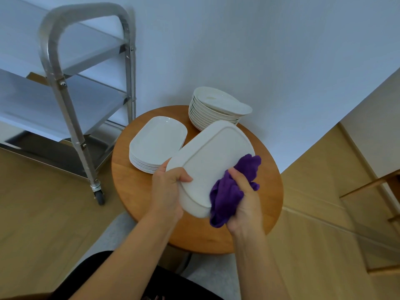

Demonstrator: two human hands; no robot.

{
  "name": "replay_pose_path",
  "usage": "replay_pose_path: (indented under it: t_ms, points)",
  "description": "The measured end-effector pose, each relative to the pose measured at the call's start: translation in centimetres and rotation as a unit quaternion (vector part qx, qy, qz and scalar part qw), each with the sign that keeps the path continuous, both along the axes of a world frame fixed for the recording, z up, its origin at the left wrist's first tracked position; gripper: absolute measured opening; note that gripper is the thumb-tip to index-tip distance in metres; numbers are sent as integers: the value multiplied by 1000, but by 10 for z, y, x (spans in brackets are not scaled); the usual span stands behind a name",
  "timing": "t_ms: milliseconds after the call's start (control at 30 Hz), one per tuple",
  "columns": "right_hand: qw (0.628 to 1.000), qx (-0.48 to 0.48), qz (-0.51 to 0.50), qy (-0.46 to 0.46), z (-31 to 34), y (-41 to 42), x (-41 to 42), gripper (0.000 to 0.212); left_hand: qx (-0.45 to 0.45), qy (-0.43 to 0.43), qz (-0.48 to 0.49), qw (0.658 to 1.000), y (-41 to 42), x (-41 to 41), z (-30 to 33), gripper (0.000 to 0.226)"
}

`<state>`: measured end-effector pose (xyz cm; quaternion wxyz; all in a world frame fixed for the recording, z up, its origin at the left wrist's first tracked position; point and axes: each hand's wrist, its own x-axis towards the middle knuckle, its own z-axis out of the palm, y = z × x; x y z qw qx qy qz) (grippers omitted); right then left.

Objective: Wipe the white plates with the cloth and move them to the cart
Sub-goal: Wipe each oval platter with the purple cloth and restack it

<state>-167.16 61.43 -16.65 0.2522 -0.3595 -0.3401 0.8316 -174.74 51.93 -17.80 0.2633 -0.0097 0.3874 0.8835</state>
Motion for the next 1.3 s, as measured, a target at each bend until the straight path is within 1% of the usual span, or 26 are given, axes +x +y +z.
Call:
replay_pose_path:
  t_ms: [67, 100, 200, 233, 267, 300, 367, 433, 467, 533, 600, 633, 700, 800, 867, 900, 967, 1000, 1067, 1133, 1200, 1233, 1300]
  points:
    - [1000, 6, 12, -19, -4, -13, -2, 33, -18, -5, 39, 999, 3, 0, 1, 43]
    - [999, 6, 19, -27, -8, -19, -3, 29, -32, -4, 51, 998, 4, 0, 1, 39]
    - [998, -14, 28, -51, -13, -25, -2, 19, -90, 31, 45, 994, 5, 4, -1, 37]
    - [998, -17, 34, -58, -13, -19, 0, 18, -108, 49, 23, 993, 4, 5, -4, 38]
    - [997, -16, 42, -66, -11, -11, 3, 20, -107, 62, -19, 992, 0, 5, -7, 39]
    - [996, -12, 51, -71, -8, 0, 7, 24, -86, 67, -77, 991, -6, 4, -8, 41]
    - [992, 2, 86, -90, 1, 20, 16, 36, -30, 39, -176, 983, -19, -9, -5, 44]
    - [983, 5, 144, -113, 7, 29, 23, 40, -3, -16, -223, 975, -24, -29, -2, 39]
    - [978, 2, 172, -119, 9, 31, 24, 36, -4, -39, -235, 971, -24, -37, 2, 33]
    - [966, 18, 218, -137, 12, 32, 22, 30, -44, -65, -232, 970, -18, -45, 9, 24]
    - [960, 44, 230, -153, 12, 29, 20, 40, -98, -79, -208, 970, -10, -45, 11, 28]
    - [963, 45, 218, -153, 10, 26, 19, 45, -110, -85, -193, 971, -8, -43, 11, 30]
    - [978, 24, 165, -129, 1, 17, 20, 48, -112, -74, -158, 978, -6, -41, 9, 27]
    - [995, -20, 63, -75, -15, -4, 20, 35, -87, -35, -100, 991, -2, -35, 6, 21]
    - [997, -57, 2, -46, -24, -19, 15, 22, -73, -10, -50, 996, 6, -24, 7, 15]
    - [996, -81, -28, -32, -27, -25, 12, 19, -73, -5, -29, 997, 11, -16, 7, 13]
    - [991, -116, -65, -15, -31, -30, 8, 25, -74, 10, -8, 997, 18, -3, 8, 15]
    - [991, -119, -66, -16, -30, -28, 9, 28, -68, 19, -11, 997, 18, 1, 6, 20]
    - [993, -98, -44, -41, -26, -12, 16, 29, -49, 45, -53, 996, 7, -2, 2, 36]
    - [996, -47, -6, -78, -21, 13, 28, 31, -10, 47, -133, 990, -15, -19, -5, 39]
    - [991, 17, 42, -130, -16, 33, 36, 44, 24, -2, -208, 978, -35, -39, -9, 47]
    - [985, 47, 66, -154, -15, 39, 38, 52, 25, -34, -225, 974, -40, -44, -9, 51]
    - [972, 118, 89, -185, -15, 45, 38, 58, -28, -68, -212, 975, -39, -44, -11, 42]
